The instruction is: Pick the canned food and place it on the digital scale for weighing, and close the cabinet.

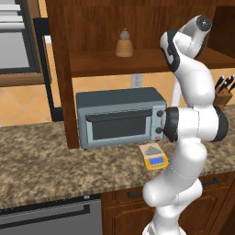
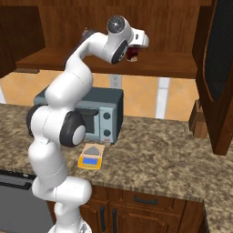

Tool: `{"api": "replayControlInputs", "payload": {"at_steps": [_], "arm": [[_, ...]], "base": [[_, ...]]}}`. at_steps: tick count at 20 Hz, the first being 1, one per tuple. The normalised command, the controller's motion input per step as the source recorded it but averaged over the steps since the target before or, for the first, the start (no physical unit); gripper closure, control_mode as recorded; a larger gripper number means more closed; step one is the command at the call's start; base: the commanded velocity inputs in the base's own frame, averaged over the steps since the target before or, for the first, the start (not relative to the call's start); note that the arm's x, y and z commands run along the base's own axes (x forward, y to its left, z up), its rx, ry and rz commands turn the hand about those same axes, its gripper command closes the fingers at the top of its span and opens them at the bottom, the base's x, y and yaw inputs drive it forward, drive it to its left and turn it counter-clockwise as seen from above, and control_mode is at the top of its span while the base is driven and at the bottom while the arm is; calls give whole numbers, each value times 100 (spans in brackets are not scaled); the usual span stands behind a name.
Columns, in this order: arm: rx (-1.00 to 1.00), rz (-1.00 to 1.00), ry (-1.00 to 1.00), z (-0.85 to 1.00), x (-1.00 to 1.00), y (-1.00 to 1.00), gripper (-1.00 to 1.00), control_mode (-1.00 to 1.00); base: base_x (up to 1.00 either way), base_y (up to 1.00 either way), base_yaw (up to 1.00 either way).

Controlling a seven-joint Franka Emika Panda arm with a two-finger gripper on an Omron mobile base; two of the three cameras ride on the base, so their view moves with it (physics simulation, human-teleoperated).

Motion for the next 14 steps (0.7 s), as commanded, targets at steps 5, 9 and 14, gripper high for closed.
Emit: {"api": "replayControlInputs", "payload": {"at_steps": [5, 9, 14], "arm": [[0, 0, 0, -22, 27, -13, -100, -100], [0, 0, 0, -32, 18, -29, -100, -100], [-6, 0, -1, -49, 22, 20, 100, -100]], "base": [[0, 0, 0], [0, 0, 0], [0, 0, 0]]}}
